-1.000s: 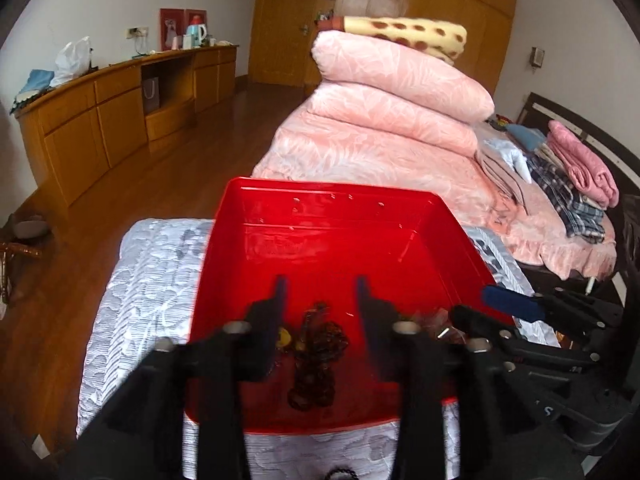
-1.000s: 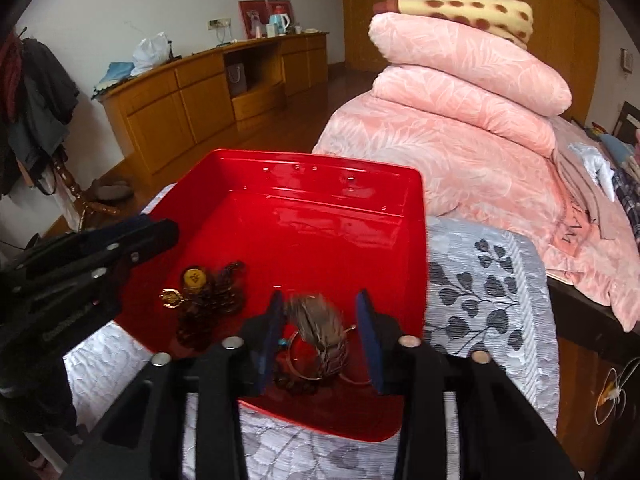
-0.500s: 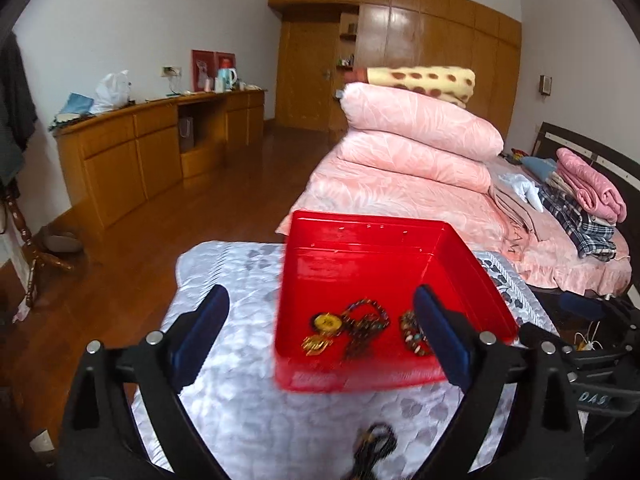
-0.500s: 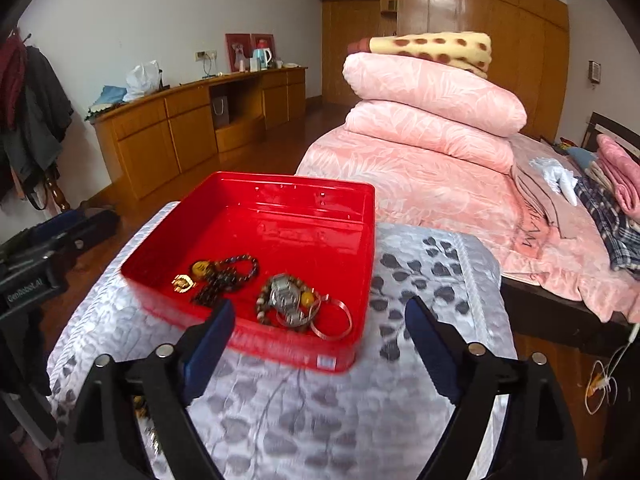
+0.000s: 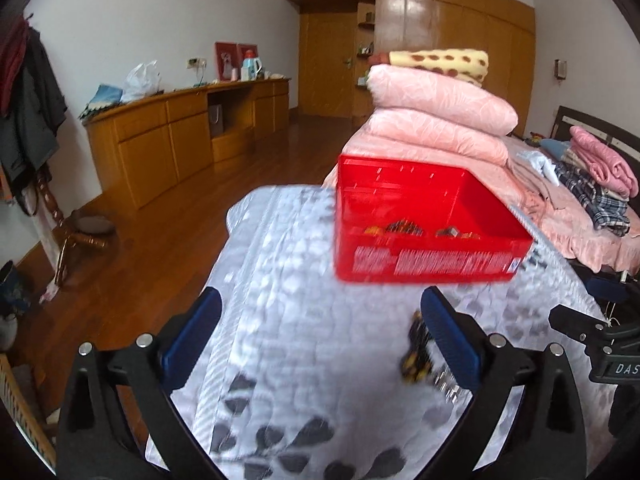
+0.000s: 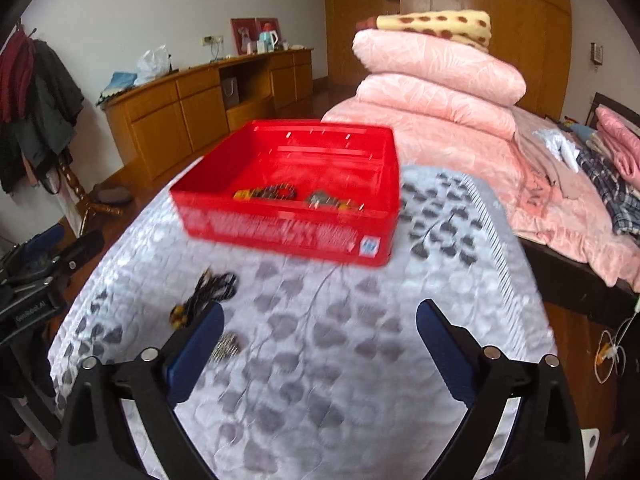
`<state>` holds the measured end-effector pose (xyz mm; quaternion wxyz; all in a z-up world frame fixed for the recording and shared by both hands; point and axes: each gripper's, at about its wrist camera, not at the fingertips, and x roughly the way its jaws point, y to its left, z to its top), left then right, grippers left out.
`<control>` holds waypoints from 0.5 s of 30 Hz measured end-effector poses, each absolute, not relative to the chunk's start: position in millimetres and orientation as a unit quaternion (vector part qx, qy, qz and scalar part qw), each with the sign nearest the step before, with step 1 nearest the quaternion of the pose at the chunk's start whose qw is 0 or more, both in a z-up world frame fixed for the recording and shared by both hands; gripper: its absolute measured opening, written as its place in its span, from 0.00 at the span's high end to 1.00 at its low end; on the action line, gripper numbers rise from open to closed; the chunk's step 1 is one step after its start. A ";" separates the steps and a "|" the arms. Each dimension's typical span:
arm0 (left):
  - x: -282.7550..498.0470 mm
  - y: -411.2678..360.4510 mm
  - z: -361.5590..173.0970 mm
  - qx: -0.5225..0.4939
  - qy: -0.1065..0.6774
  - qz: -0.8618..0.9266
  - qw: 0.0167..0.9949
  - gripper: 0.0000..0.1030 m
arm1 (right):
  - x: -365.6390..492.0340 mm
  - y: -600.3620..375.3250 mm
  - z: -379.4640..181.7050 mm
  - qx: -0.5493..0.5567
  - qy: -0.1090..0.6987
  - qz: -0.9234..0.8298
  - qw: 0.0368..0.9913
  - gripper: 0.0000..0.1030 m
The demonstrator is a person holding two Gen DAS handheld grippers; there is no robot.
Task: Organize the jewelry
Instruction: 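Withdraw both tools toward the black bead strand and silver chain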
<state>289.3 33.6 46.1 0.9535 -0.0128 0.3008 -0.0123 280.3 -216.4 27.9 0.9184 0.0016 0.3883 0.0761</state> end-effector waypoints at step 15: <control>259.2 54.7 5.2 0.007 0.351 0.006 0.936 0.06 | 269.5 -176.2 -9.9 0.005 0.428 0.107 0.897 0.08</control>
